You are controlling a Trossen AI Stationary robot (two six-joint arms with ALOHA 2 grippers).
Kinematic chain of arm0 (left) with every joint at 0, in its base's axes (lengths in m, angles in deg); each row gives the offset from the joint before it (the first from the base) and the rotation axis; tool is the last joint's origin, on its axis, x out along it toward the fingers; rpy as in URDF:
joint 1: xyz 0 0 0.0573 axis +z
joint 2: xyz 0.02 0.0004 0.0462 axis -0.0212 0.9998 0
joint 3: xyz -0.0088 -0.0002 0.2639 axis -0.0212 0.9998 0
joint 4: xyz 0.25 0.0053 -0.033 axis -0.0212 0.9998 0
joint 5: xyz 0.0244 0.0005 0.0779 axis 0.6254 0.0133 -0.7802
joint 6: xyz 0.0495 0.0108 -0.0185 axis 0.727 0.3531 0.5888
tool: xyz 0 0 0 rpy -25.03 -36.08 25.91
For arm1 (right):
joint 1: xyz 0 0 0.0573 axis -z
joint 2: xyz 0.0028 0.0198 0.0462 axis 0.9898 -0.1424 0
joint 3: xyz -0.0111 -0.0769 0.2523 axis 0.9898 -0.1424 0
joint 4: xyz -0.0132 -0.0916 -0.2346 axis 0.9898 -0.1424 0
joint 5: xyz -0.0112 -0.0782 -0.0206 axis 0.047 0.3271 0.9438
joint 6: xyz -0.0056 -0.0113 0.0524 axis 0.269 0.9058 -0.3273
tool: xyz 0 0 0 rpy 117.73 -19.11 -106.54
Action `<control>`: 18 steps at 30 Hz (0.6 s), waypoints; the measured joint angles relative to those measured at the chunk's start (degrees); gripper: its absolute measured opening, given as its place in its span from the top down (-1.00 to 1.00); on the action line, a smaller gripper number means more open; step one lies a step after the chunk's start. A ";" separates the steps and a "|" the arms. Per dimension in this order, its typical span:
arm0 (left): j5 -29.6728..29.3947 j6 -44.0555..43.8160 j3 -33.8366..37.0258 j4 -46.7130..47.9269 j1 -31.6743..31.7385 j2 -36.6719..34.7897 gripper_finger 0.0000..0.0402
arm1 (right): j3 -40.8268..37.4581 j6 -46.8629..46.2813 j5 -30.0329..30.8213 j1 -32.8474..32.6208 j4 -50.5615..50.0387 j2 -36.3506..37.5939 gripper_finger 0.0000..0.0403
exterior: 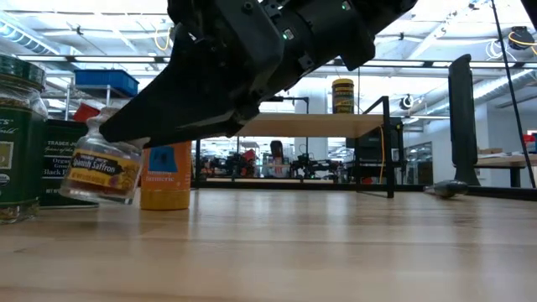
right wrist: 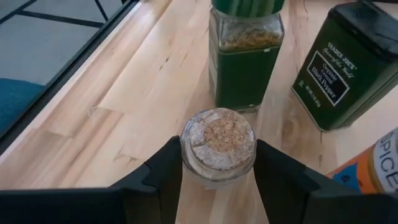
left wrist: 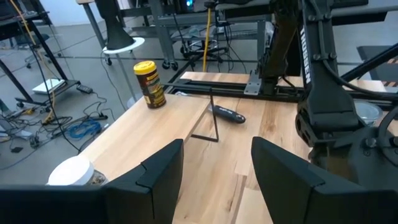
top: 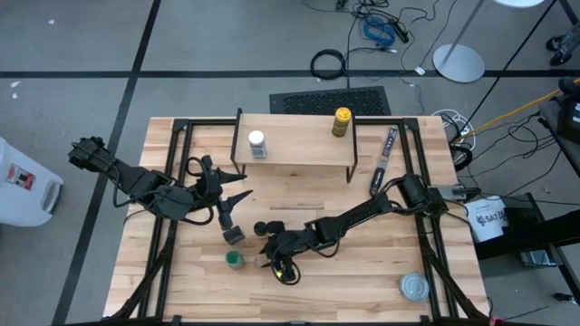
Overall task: Shelf spices
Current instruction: Remove the light brown seasoning bottle from the shelf
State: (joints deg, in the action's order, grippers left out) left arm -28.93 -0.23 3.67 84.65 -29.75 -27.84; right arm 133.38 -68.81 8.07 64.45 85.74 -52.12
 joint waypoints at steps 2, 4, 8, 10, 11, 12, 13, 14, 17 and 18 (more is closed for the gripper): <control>0.00 0.02 0.00 0.02 0.00 0.00 0.01 | 0.00 0.00 0.01 0.00 -0.66 -0.05 0.17; -0.02 0.02 0.00 0.10 0.01 0.00 0.01 | 0.00 0.37 0.01 0.00 -1.14 -0.05 0.16; 0.00 0.02 0.00 0.02 0.00 0.00 0.01 | -0.02 1.37 0.09 0.00 -1.97 -0.05 0.13; 0.00 0.02 0.00 0.04 0.00 0.00 0.01 | -0.02 1.48 0.12 0.00 -1.84 -0.05 0.13; 0.00 0.02 0.00 0.01 0.00 0.00 0.01 | -0.02 1.48 0.23 0.00 -1.84 -0.05 0.13; 0.00 0.02 0.00 0.02 0.02 0.00 0.01 | -0.02 1.48 0.79 0.00 -1.88 -0.05 0.13; 0.00 0.02 0.00 0.02 0.00 0.00 0.01 | -0.02 1.49 1.52 0.00 -2.03 -0.05 0.13; 0.00 0.02 0.00 -0.03 0.00 0.00 0.01 | -0.02 1.51 2.24 0.00 -2.14 -0.05 0.13; 0.00 0.02 0.00 -0.04 0.00 0.00 0.01 | -0.02 1.50 3.10 0.01 -2.18 -0.05 0.11; 0.00 0.02 0.00 -0.02 0.00 0.00 0.01 | -0.02 1.50 3.13 0.04 -2.17 -0.05 0.10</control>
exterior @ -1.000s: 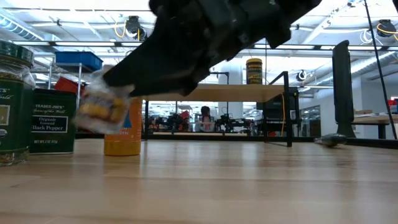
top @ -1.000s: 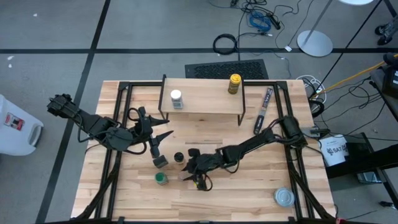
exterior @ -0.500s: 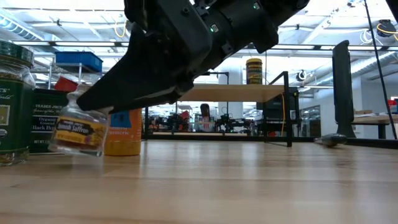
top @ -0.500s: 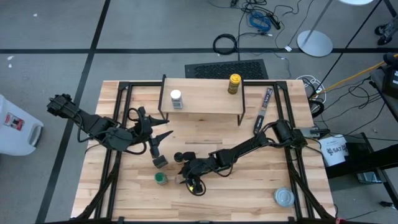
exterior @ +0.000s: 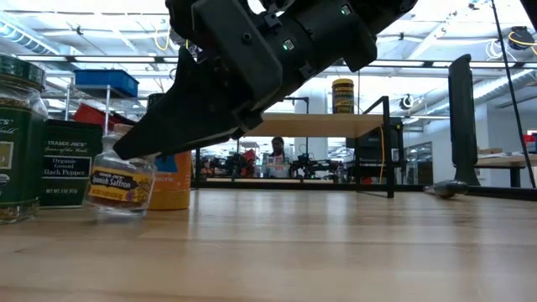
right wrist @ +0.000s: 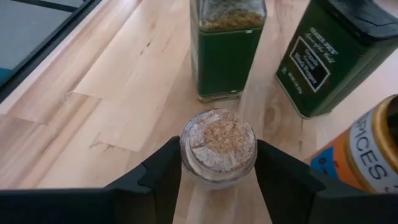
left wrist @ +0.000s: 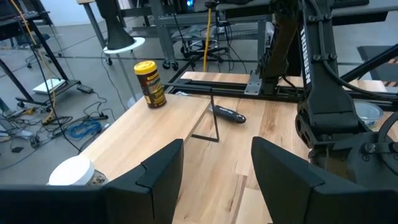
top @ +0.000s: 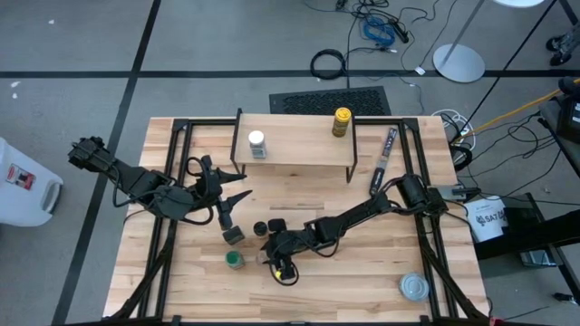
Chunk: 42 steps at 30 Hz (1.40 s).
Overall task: Shelf spices
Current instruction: Remove the light brown seasoning bottle from the shelf, then remove the white seasoning bottle from the shelf
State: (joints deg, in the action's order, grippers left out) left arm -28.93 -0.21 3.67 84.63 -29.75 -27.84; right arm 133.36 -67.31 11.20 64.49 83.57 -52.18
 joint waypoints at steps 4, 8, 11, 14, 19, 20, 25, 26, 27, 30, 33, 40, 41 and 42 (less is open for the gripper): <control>0.00 0.00 0.00 0.00 0.00 0.00 0.01 | 0.00 0.00 -0.02 -0.02 0.00 0.00 0.03; 0.00 0.00 0.00 0.02 0.00 0.00 0.01 | 0.00 0.01 -0.04 -0.04 0.07 0.00 -0.04; 0.00 0.00 0.00 0.02 0.00 0.00 0.01 | 0.00 0.00 -0.06 -0.04 0.07 0.00 -0.07; 0.00 0.00 0.00 0.02 0.00 0.00 0.01 | 0.00 0.00 -0.30 -0.04 -0.37 0.17 -0.08; 0.00 0.00 0.00 0.04 0.00 0.00 0.01 | -0.02 0.00 -0.41 -0.04 -2.64 3.21 -0.08; 0.00 0.00 0.00 0.04 0.00 0.00 0.01 | -0.02 0.00 -0.41 -0.04 -2.99 3.96 -0.08; 0.00 0.00 0.00 0.00 0.00 0.00 0.01 | -0.02 0.00 -0.52 -0.07 -6.00 7.26 -0.08; 0.00 0.00 0.00 -0.02 0.00 0.00 0.01 | -0.02 0.00 -0.67 -0.07 -6.41 8.03 -0.08; 0.00 0.00 -0.01 -0.03 0.00 0.00 0.01 | -0.02 0.00 -0.65 -0.10 -7.49 8.98 -0.08; -0.03 0.00 0.00 -0.02 0.01 0.00 0.01 | -0.02 -0.16 -0.64 -0.37 -11.80 11.51 -0.08; -0.97 0.00 0.00 -0.03 0.00 0.01 0.01 | -0.07 -0.33 -0.58 -0.98 -15.99 14.70 -0.08; -5.06 -0.02 0.00 -0.24 0.84 1.13 0.01 | -0.07 0.05 0.35 -2.57 -27.07 23.58 -0.08; -6.21 0.01 0.00 -0.09 1.32 1.33 0.01 | -0.07 0.23 1.24 -2.67 -29.16 24.92 -0.08; -7.45 0.02 0.00 -0.05 1.94 1.55 0.01 | -0.03 0.48 2.63 -2.74 -31.87 26.20 -0.08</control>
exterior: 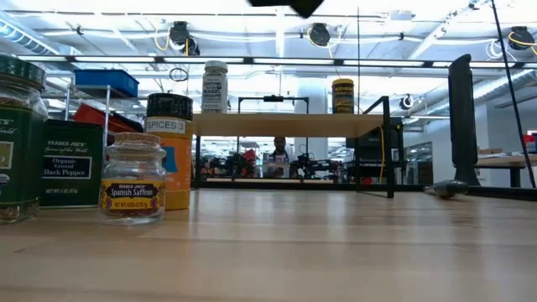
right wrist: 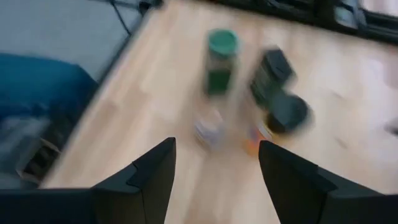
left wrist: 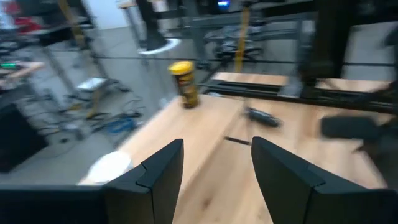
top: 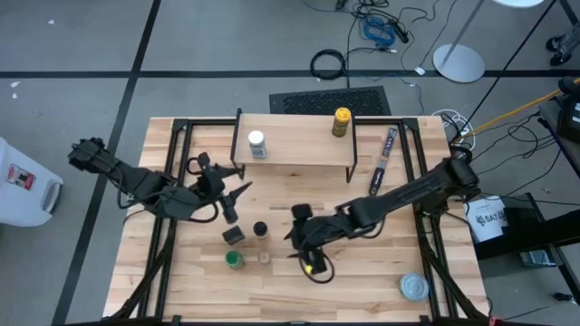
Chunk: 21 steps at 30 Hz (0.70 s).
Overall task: Shelf spices
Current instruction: Remove the white seasoning bottle from the shelf
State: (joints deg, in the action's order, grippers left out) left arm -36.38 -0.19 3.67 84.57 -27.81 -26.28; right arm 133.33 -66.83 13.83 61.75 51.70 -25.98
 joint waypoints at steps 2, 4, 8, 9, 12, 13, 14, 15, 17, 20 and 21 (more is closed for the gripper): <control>-1.43 0.32 0.00 -0.01 1.80 0.14 0.01 | 0.01 0.11 3.30 -0.03 -6.06 2.08 -0.08; -1.42 1.41 0.00 -0.04 4.40 0.15 0.01 | 0.01 -0.75 6.52 0.01 -12.52 3.66 -0.08; 5.24 5.61 0.00 -0.08 11.69 0.07 0.01 | 0.01 -3.89 9.36 0.12 -21.02 5.54 -0.08; 8.50 7.05 0.00 -0.07 13.87 0.05 0.01 | -0.17 -4.51 9.39 0.12 -22.10 5.62 -0.08; 19.15 10.76 0.00 -0.08 21.26 -0.02 -0.06 | -1.41 -4.79 9.27 0.08 -23.53 5.63 -0.08; 22.61 11.59 0.00 -0.12 23.72 -0.02 -0.11 | -1.89 -4.61 9.22 0.08 -24.00 5.63 -0.08; 25.57 11.97 0.00 -0.02 25.95 -0.02 -0.18 | -2.61 -4.54 9.22 0.08 -23.97 5.63 -0.08; 28.36 12.29 0.00 0.03 28.07 -0.02 -0.25 | -3.36 -4.50 9.20 0.09 -23.98 5.63 -0.08; 32.50 13.64 0.00 -0.05 31.77 -0.02 -0.40 | -4.68 -4.44 9.15 0.42 -24.87 5.68 -0.08; 35.78 15.86 0.00 0.26 36.49 -0.02 -0.61 | -6.19 -4.50 9.19 1.14 -24.77 5.89 -0.08; 36.88 16.63 0.00 0.43 37.99 -0.02 -0.67 | -6.53 -4.48 9.18 1.44 -24.81 5.89 -0.08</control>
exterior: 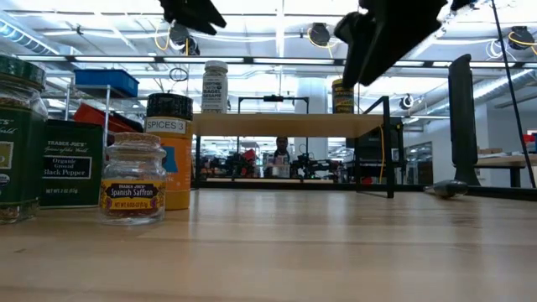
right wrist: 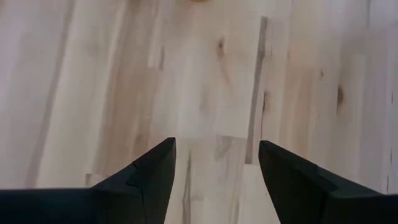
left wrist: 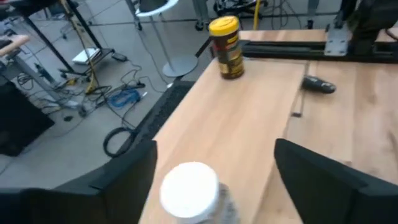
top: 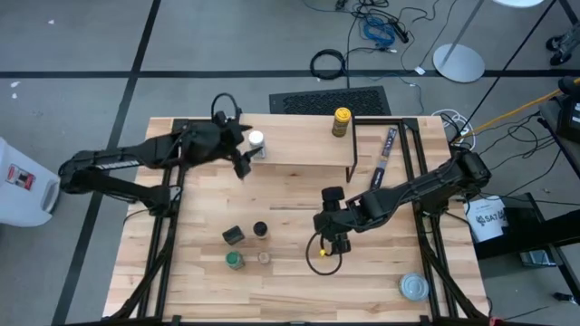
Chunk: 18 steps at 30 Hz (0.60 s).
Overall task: Shelf spices
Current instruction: Remove the white seasoning bottle from the shelf
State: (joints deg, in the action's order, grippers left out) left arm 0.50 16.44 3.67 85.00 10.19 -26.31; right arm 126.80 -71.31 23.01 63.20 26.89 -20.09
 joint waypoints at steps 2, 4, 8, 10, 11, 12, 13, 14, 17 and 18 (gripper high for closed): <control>3.10 0.61 0.00 0.01 3.10 -0.01 -0.75 | -0.68 0.35 -0.02 0.77 0.55 0.00 -0.08; 7.55 1.16 0.00 0.22 5.95 -0.02 -0.79 | -1.57 1.30 -0.02 1.69 2.60 0.00 -0.08; 14.79 1.31 0.00 2.24 10.70 0.10 -0.81 | -2.86 2.54 0.03 3.96 4.77 0.00 -0.08; 18.06 1.29 0.00 3.74 11.92 0.31 -0.81 | -3.06 2.51 -0.08 4.86 4.73 0.00 -0.08; 19.24 1.33 0.00 4.54 12.23 0.36 -0.81 | -3.06 2.51 -0.09 5.13 4.55 0.00 -0.08; 20.42 1.35 0.00 5.03 12.38 0.38 -0.81 | -3.06 2.51 -0.07 5.23 4.60 0.00 -0.08; 21.24 1.47 0.00 5.03 12.38 0.49 -0.81 | -3.06 2.51 -0.07 5.23 4.66 0.00 -0.08; 21.65 1.71 -0.02 4.87 12.37 0.58 -0.81 | -3.06 2.55 -0.28 5.17 4.76 0.00 -0.08; 21.98 3.00 -0.02 5.07 12.58 0.95 -0.81 | -3.06 2.71 -0.66 5.08 5.30 0.00 -0.08; 21.98 3.26 -0.02 4.98 12.85 1.19 -0.81 | -3.06 2.71 -0.78 5.12 5.55 0.00 -0.08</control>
State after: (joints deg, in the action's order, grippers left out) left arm 22.48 19.71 3.65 89.99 23.04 -25.12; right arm 123.75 -68.60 22.23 68.31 32.44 -20.09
